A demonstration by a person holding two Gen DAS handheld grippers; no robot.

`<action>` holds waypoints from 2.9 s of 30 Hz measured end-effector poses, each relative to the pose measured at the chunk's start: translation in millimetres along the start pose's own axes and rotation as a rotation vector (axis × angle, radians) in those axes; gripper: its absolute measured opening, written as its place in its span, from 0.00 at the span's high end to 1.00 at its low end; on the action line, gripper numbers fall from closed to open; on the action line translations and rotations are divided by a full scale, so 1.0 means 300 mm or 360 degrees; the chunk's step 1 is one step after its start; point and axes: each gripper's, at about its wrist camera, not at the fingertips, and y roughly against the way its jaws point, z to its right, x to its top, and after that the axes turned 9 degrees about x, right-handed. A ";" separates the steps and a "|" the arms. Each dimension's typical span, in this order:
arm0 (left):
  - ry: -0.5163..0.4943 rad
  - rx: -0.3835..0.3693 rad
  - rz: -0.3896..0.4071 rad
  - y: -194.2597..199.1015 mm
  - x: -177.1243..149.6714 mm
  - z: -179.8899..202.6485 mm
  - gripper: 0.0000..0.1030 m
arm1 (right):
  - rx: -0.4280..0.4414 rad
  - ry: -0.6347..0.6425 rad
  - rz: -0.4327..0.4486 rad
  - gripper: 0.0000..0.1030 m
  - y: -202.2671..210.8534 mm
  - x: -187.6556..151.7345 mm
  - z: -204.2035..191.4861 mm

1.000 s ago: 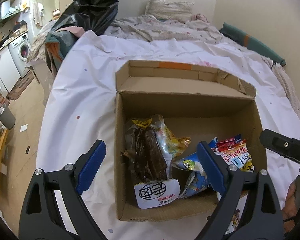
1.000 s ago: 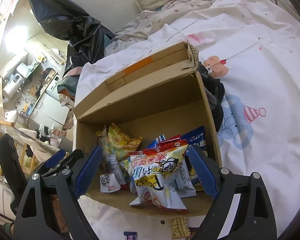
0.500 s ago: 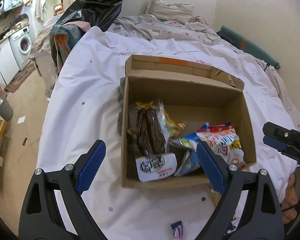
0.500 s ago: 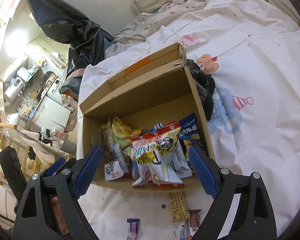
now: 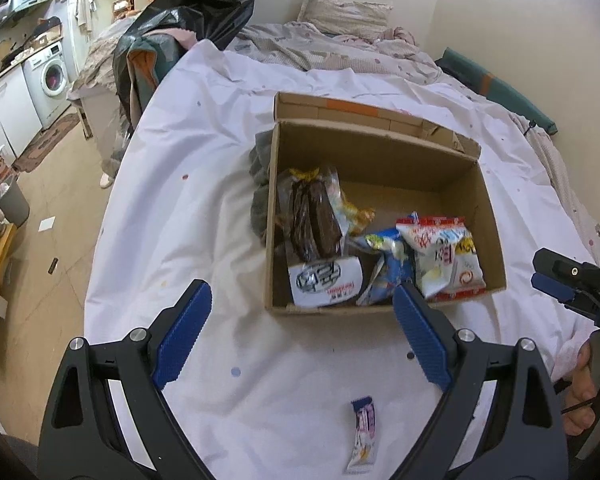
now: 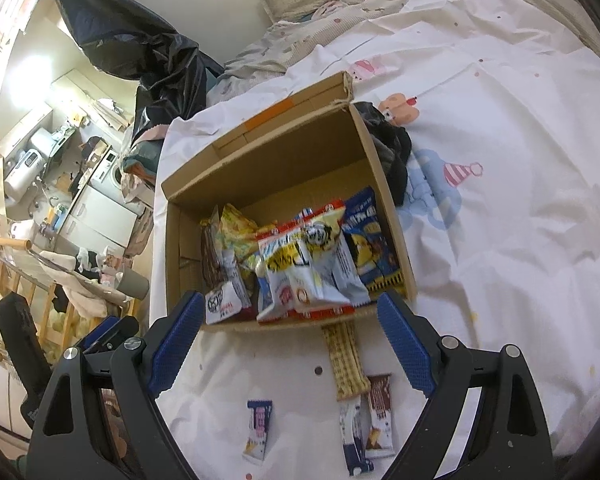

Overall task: Organize snacks
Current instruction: 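Withdraw both tools from the box toward the small bars on the sheet, then grasp the small blue-white bar with the left tool while the right tool grasps a white-blue bar, then carry both held bars over the cardboard box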

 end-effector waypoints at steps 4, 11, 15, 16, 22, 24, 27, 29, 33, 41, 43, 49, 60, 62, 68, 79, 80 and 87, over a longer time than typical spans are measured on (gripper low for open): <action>0.0015 -0.0025 -0.0044 0.004 -0.029 -0.009 0.12 | -0.0023 -0.0013 -0.0035 0.12 0.007 -0.036 0.008; 0.0041 -0.0048 -0.0170 -0.021 -0.080 -0.020 0.12 | -0.0089 -0.0037 -0.0070 0.12 0.017 -0.090 0.024; 0.0099 -0.0084 -0.0315 -0.071 -0.111 -0.024 0.12 | -0.0120 -0.0062 -0.0064 0.12 0.018 -0.096 0.045; 0.0092 -0.0088 -0.0355 -0.085 -0.124 -0.019 0.12 | -0.0133 -0.0068 -0.0073 0.12 0.017 -0.099 0.054; 0.0000 -0.0120 -0.0679 -0.197 -0.265 0.068 0.13 | -0.0185 -0.0131 -0.0090 0.12 0.021 -0.106 0.096; -0.0070 -0.0142 -0.0722 -0.214 -0.299 0.116 0.20 | -0.0194 -0.0147 -0.0088 0.12 0.023 -0.104 0.106; -0.0257 -0.0170 -0.0772 -0.237 -0.349 0.214 0.40 | -0.0214 -0.0149 -0.0092 0.12 0.028 -0.107 0.117; -0.0324 -0.0180 -0.0800 -0.249 -0.373 0.253 0.44 | -0.0225 -0.0149 -0.0101 0.12 0.029 -0.108 0.123; -0.0422 -0.0084 -0.0819 -0.281 -0.395 0.288 0.87 | -0.0264 -0.0133 -0.0157 0.12 0.021 -0.122 0.137; -0.0292 -0.0024 -0.0799 -0.272 -0.349 0.219 0.87 | -0.0091 -0.0119 -0.0662 0.56 -0.155 -0.222 0.128; -0.0234 -0.0015 -0.0780 -0.262 -0.327 0.191 0.87 | -0.0105 -0.0057 -0.0748 0.65 -0.194 -0.246 0.109; -0.0129 0.0005 -0.0724 -0.231 -0.317 0.161 0.87 | -0.0307 0.0082 -0.0967 0.69 -0.294 -0.316 0.092; -0.0075 0.0014 -0.0685 -0.202 -0.290 0.133 0.87 | -0.0054 0.0269 -0.1030 0.84 -0.274 -0.368 -0.021; -0.0070 0.0024 -0.0674 -0.193 -0.292 0.132 0.87 | -0.0028 0.0287 -0.1021 0.84 -0.266 -0.370 -0.041; -0.0058 0.0029 -0.0636 -0.182 -0.287 0.115 0.87 | 0.0011 0.0302 -0.0975 0.84 -0.267 -0.352 -0.062; -0.0065 0.0028 -0.0420 -0.047 -0.162 0.067 0.87 | 0.0330 0.0353 -0.0560 0.84 -0.085 -0.217 -0.135; -0.0070 0.0022 -0.0382 -0.029 -0.136 0.069 0.87 | 0.0359 0.0367 -0.0499 0.84 -0.060 -0.199 -0.144; -0.0082 0.0035 -0.0168 0.066 0.047 0.054 0.87 | 0.0362 0.0359 -0.0149 0.84 0.057 -0.062 -0.144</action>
